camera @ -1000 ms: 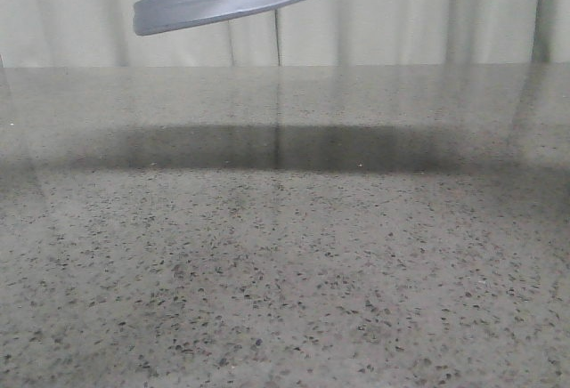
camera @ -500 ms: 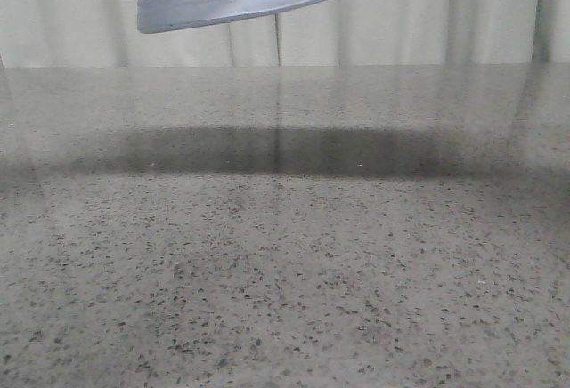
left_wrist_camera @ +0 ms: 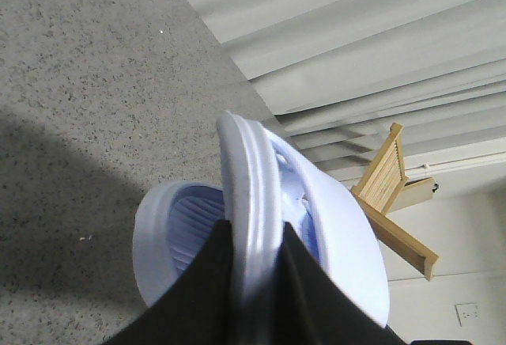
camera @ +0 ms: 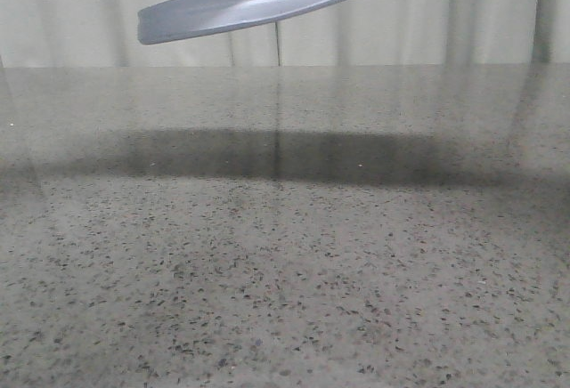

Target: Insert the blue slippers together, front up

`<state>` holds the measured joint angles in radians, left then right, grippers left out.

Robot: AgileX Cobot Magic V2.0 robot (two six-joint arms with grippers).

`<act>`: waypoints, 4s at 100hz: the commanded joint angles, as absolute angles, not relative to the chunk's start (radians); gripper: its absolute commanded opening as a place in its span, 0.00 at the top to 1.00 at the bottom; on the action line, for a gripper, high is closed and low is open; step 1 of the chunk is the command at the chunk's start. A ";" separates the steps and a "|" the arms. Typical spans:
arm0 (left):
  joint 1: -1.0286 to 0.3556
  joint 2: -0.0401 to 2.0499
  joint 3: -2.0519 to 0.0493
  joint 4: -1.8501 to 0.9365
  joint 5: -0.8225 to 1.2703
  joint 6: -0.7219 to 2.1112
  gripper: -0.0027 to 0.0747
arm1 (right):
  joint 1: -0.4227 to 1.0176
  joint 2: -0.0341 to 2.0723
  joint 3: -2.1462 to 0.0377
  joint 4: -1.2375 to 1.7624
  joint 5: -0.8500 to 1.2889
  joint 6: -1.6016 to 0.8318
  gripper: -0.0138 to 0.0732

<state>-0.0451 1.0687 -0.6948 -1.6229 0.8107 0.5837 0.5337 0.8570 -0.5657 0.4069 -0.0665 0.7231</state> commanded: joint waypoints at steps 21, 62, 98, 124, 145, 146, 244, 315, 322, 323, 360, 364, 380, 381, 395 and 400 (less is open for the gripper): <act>0.004 1.057 -0.721 -1.663 0.886 0.603 0.94 | 0.548 0.808 -0.593 0.356 -0.063 0.728 0.96; 0.015 1.057 -0.721 -1.649 0.889 0.603 0.94 | 0.575 0.721 -0.593 0.327 0.054 0.726 0.96; 0.015 1.057 -0.721 -1.628 0.890 0.603 0.95 | 0.711 0.711 -0.593 0.292 0.007 0.712 0.96; 0.015 1.057 -0.721 -1.673 0.952 0.603 0.94 | 0.711 0.711 -0.593 0.275 0.007 0.712 0.96; 0.015 1.057 -0.721 -1.677 0.956 0.603 0.94 | 0.711 0.713 -0.593 0.265 0.007 0.712 0.96; 0.015 1.057 -0.721 -1.677 0.956 0.603 0.94 | 0.711 0.713 -0.593 0.263 0.007 0.712 0.96; 0.015 1.057 -0.721 -1.735 0.949 0.603 0.94 | 0.669 0.717 -0.593 0.248 -0.066 0.684 0.40; 0.015 1.057 -0.665 -1.832 0.863 0.596 0.94 | 0.466 0.717 -0.593 0.159 -0.091 0.663 0.40; 0.013 1.057 -0.643 -1.853 0.859 0.596 0.94 | 0.465 0.717 -0.593 0.157 -0.093 0.663 0.40; 0.013 1.057 -0.640 -1.853 0.859 0.596 0.94 | 0.465 0.717 -0.593 0.157 -0.093 0.663 0.40; -0.159 1.057 -0.615 -1.861 0.648 0.598 0.94 | 0.465 0.717 -0.593 0.157 -0.107 0.655 0.40; -0.186 1.057 -0.615 -1.861 0.599 0.598 0.94 | 0.465 0.717 -0.593 0.155 -0.107 0.655 0.40; -0.268 1.057 -0.615 -1.861 0.448 0.598 0.94 | 0.465 0.717 -0.593 0.150 -0.107 0.655 0.40; -0.273 1.057 -0.615 -1.861 0.439 0.598 0.94 | 0.465 0.717 -0.593 0.150 -0.107 0.655 0.40; -0.302 1.057 -0.615 -1.861 0.375 0.596 0.94 | 0.465 0.717 -0.593 0.142 -0.107 0.655 0.40; -0.306 1.057 -0.615 -1.861 0.362 0.596 0.94 | 0.465 0.717 -0.593 0.137 -0.107 0.655 0.40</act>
<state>-0.2866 1.0710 -0.5908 -1.7808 0.3627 0.6064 0.4705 0.7146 -0.5657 0.1593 -0.0203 0.6683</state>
